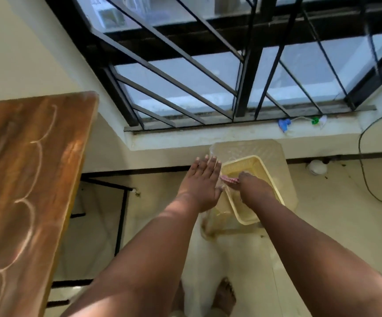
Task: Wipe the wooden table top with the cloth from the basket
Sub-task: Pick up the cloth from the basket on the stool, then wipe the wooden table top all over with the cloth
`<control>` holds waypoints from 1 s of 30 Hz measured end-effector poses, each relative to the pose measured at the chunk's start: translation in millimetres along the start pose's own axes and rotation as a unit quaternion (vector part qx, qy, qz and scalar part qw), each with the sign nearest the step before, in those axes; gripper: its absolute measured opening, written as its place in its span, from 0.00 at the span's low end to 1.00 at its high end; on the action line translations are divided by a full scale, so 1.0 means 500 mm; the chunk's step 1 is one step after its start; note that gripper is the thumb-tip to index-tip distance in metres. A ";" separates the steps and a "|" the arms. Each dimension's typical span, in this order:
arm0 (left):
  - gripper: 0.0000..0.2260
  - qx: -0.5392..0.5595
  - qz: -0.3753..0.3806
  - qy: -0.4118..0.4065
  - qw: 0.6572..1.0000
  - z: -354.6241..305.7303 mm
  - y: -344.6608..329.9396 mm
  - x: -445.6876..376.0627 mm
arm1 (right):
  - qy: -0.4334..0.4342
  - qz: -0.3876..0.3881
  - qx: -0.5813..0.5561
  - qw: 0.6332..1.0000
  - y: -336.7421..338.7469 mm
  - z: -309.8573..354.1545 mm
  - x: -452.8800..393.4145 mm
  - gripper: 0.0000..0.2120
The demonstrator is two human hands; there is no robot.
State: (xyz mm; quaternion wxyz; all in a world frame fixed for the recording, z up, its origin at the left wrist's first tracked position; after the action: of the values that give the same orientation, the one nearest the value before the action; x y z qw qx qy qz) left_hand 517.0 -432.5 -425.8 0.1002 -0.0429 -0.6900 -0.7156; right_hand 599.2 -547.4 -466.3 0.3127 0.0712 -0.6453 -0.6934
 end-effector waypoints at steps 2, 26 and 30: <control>0.29 -0.006 -0.011 0.020 1.000 0.022 0.035 0.039 | 0.023 -0.008 -0.004 1.000 0.038 0.045 0.018 0.18; 0.32 0.029 -0.114 0.261 0.958 0.423 0.134 0.956 | 0.314 -0.090 0.050 0.944 0.149 0.828 0.569 0.05; 0.30 0.183 -0.080 0.370 0.908 0.491 0.063 1.081 | 0.316 -0.088 0.045 0.944 0.135 0.912 0.614 0.06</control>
State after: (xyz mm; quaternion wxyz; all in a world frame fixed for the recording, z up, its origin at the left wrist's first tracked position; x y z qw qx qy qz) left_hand -23.3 -234.6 -276.2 0.2970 0.2989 -0.7231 -0.5473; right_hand 149.5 -318.9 -237.6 0.4342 0.3575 -0.5354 -0.6301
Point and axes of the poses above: each hand's wrist, its own x-axis away from the middle knuckle, its own y-axis out of the back of the hand, z = x × y, the point moved 6 cm from there along -x, towards the middle knuckle, and after that the axes turned 7 degrees about -z, right-handed, at the moved point
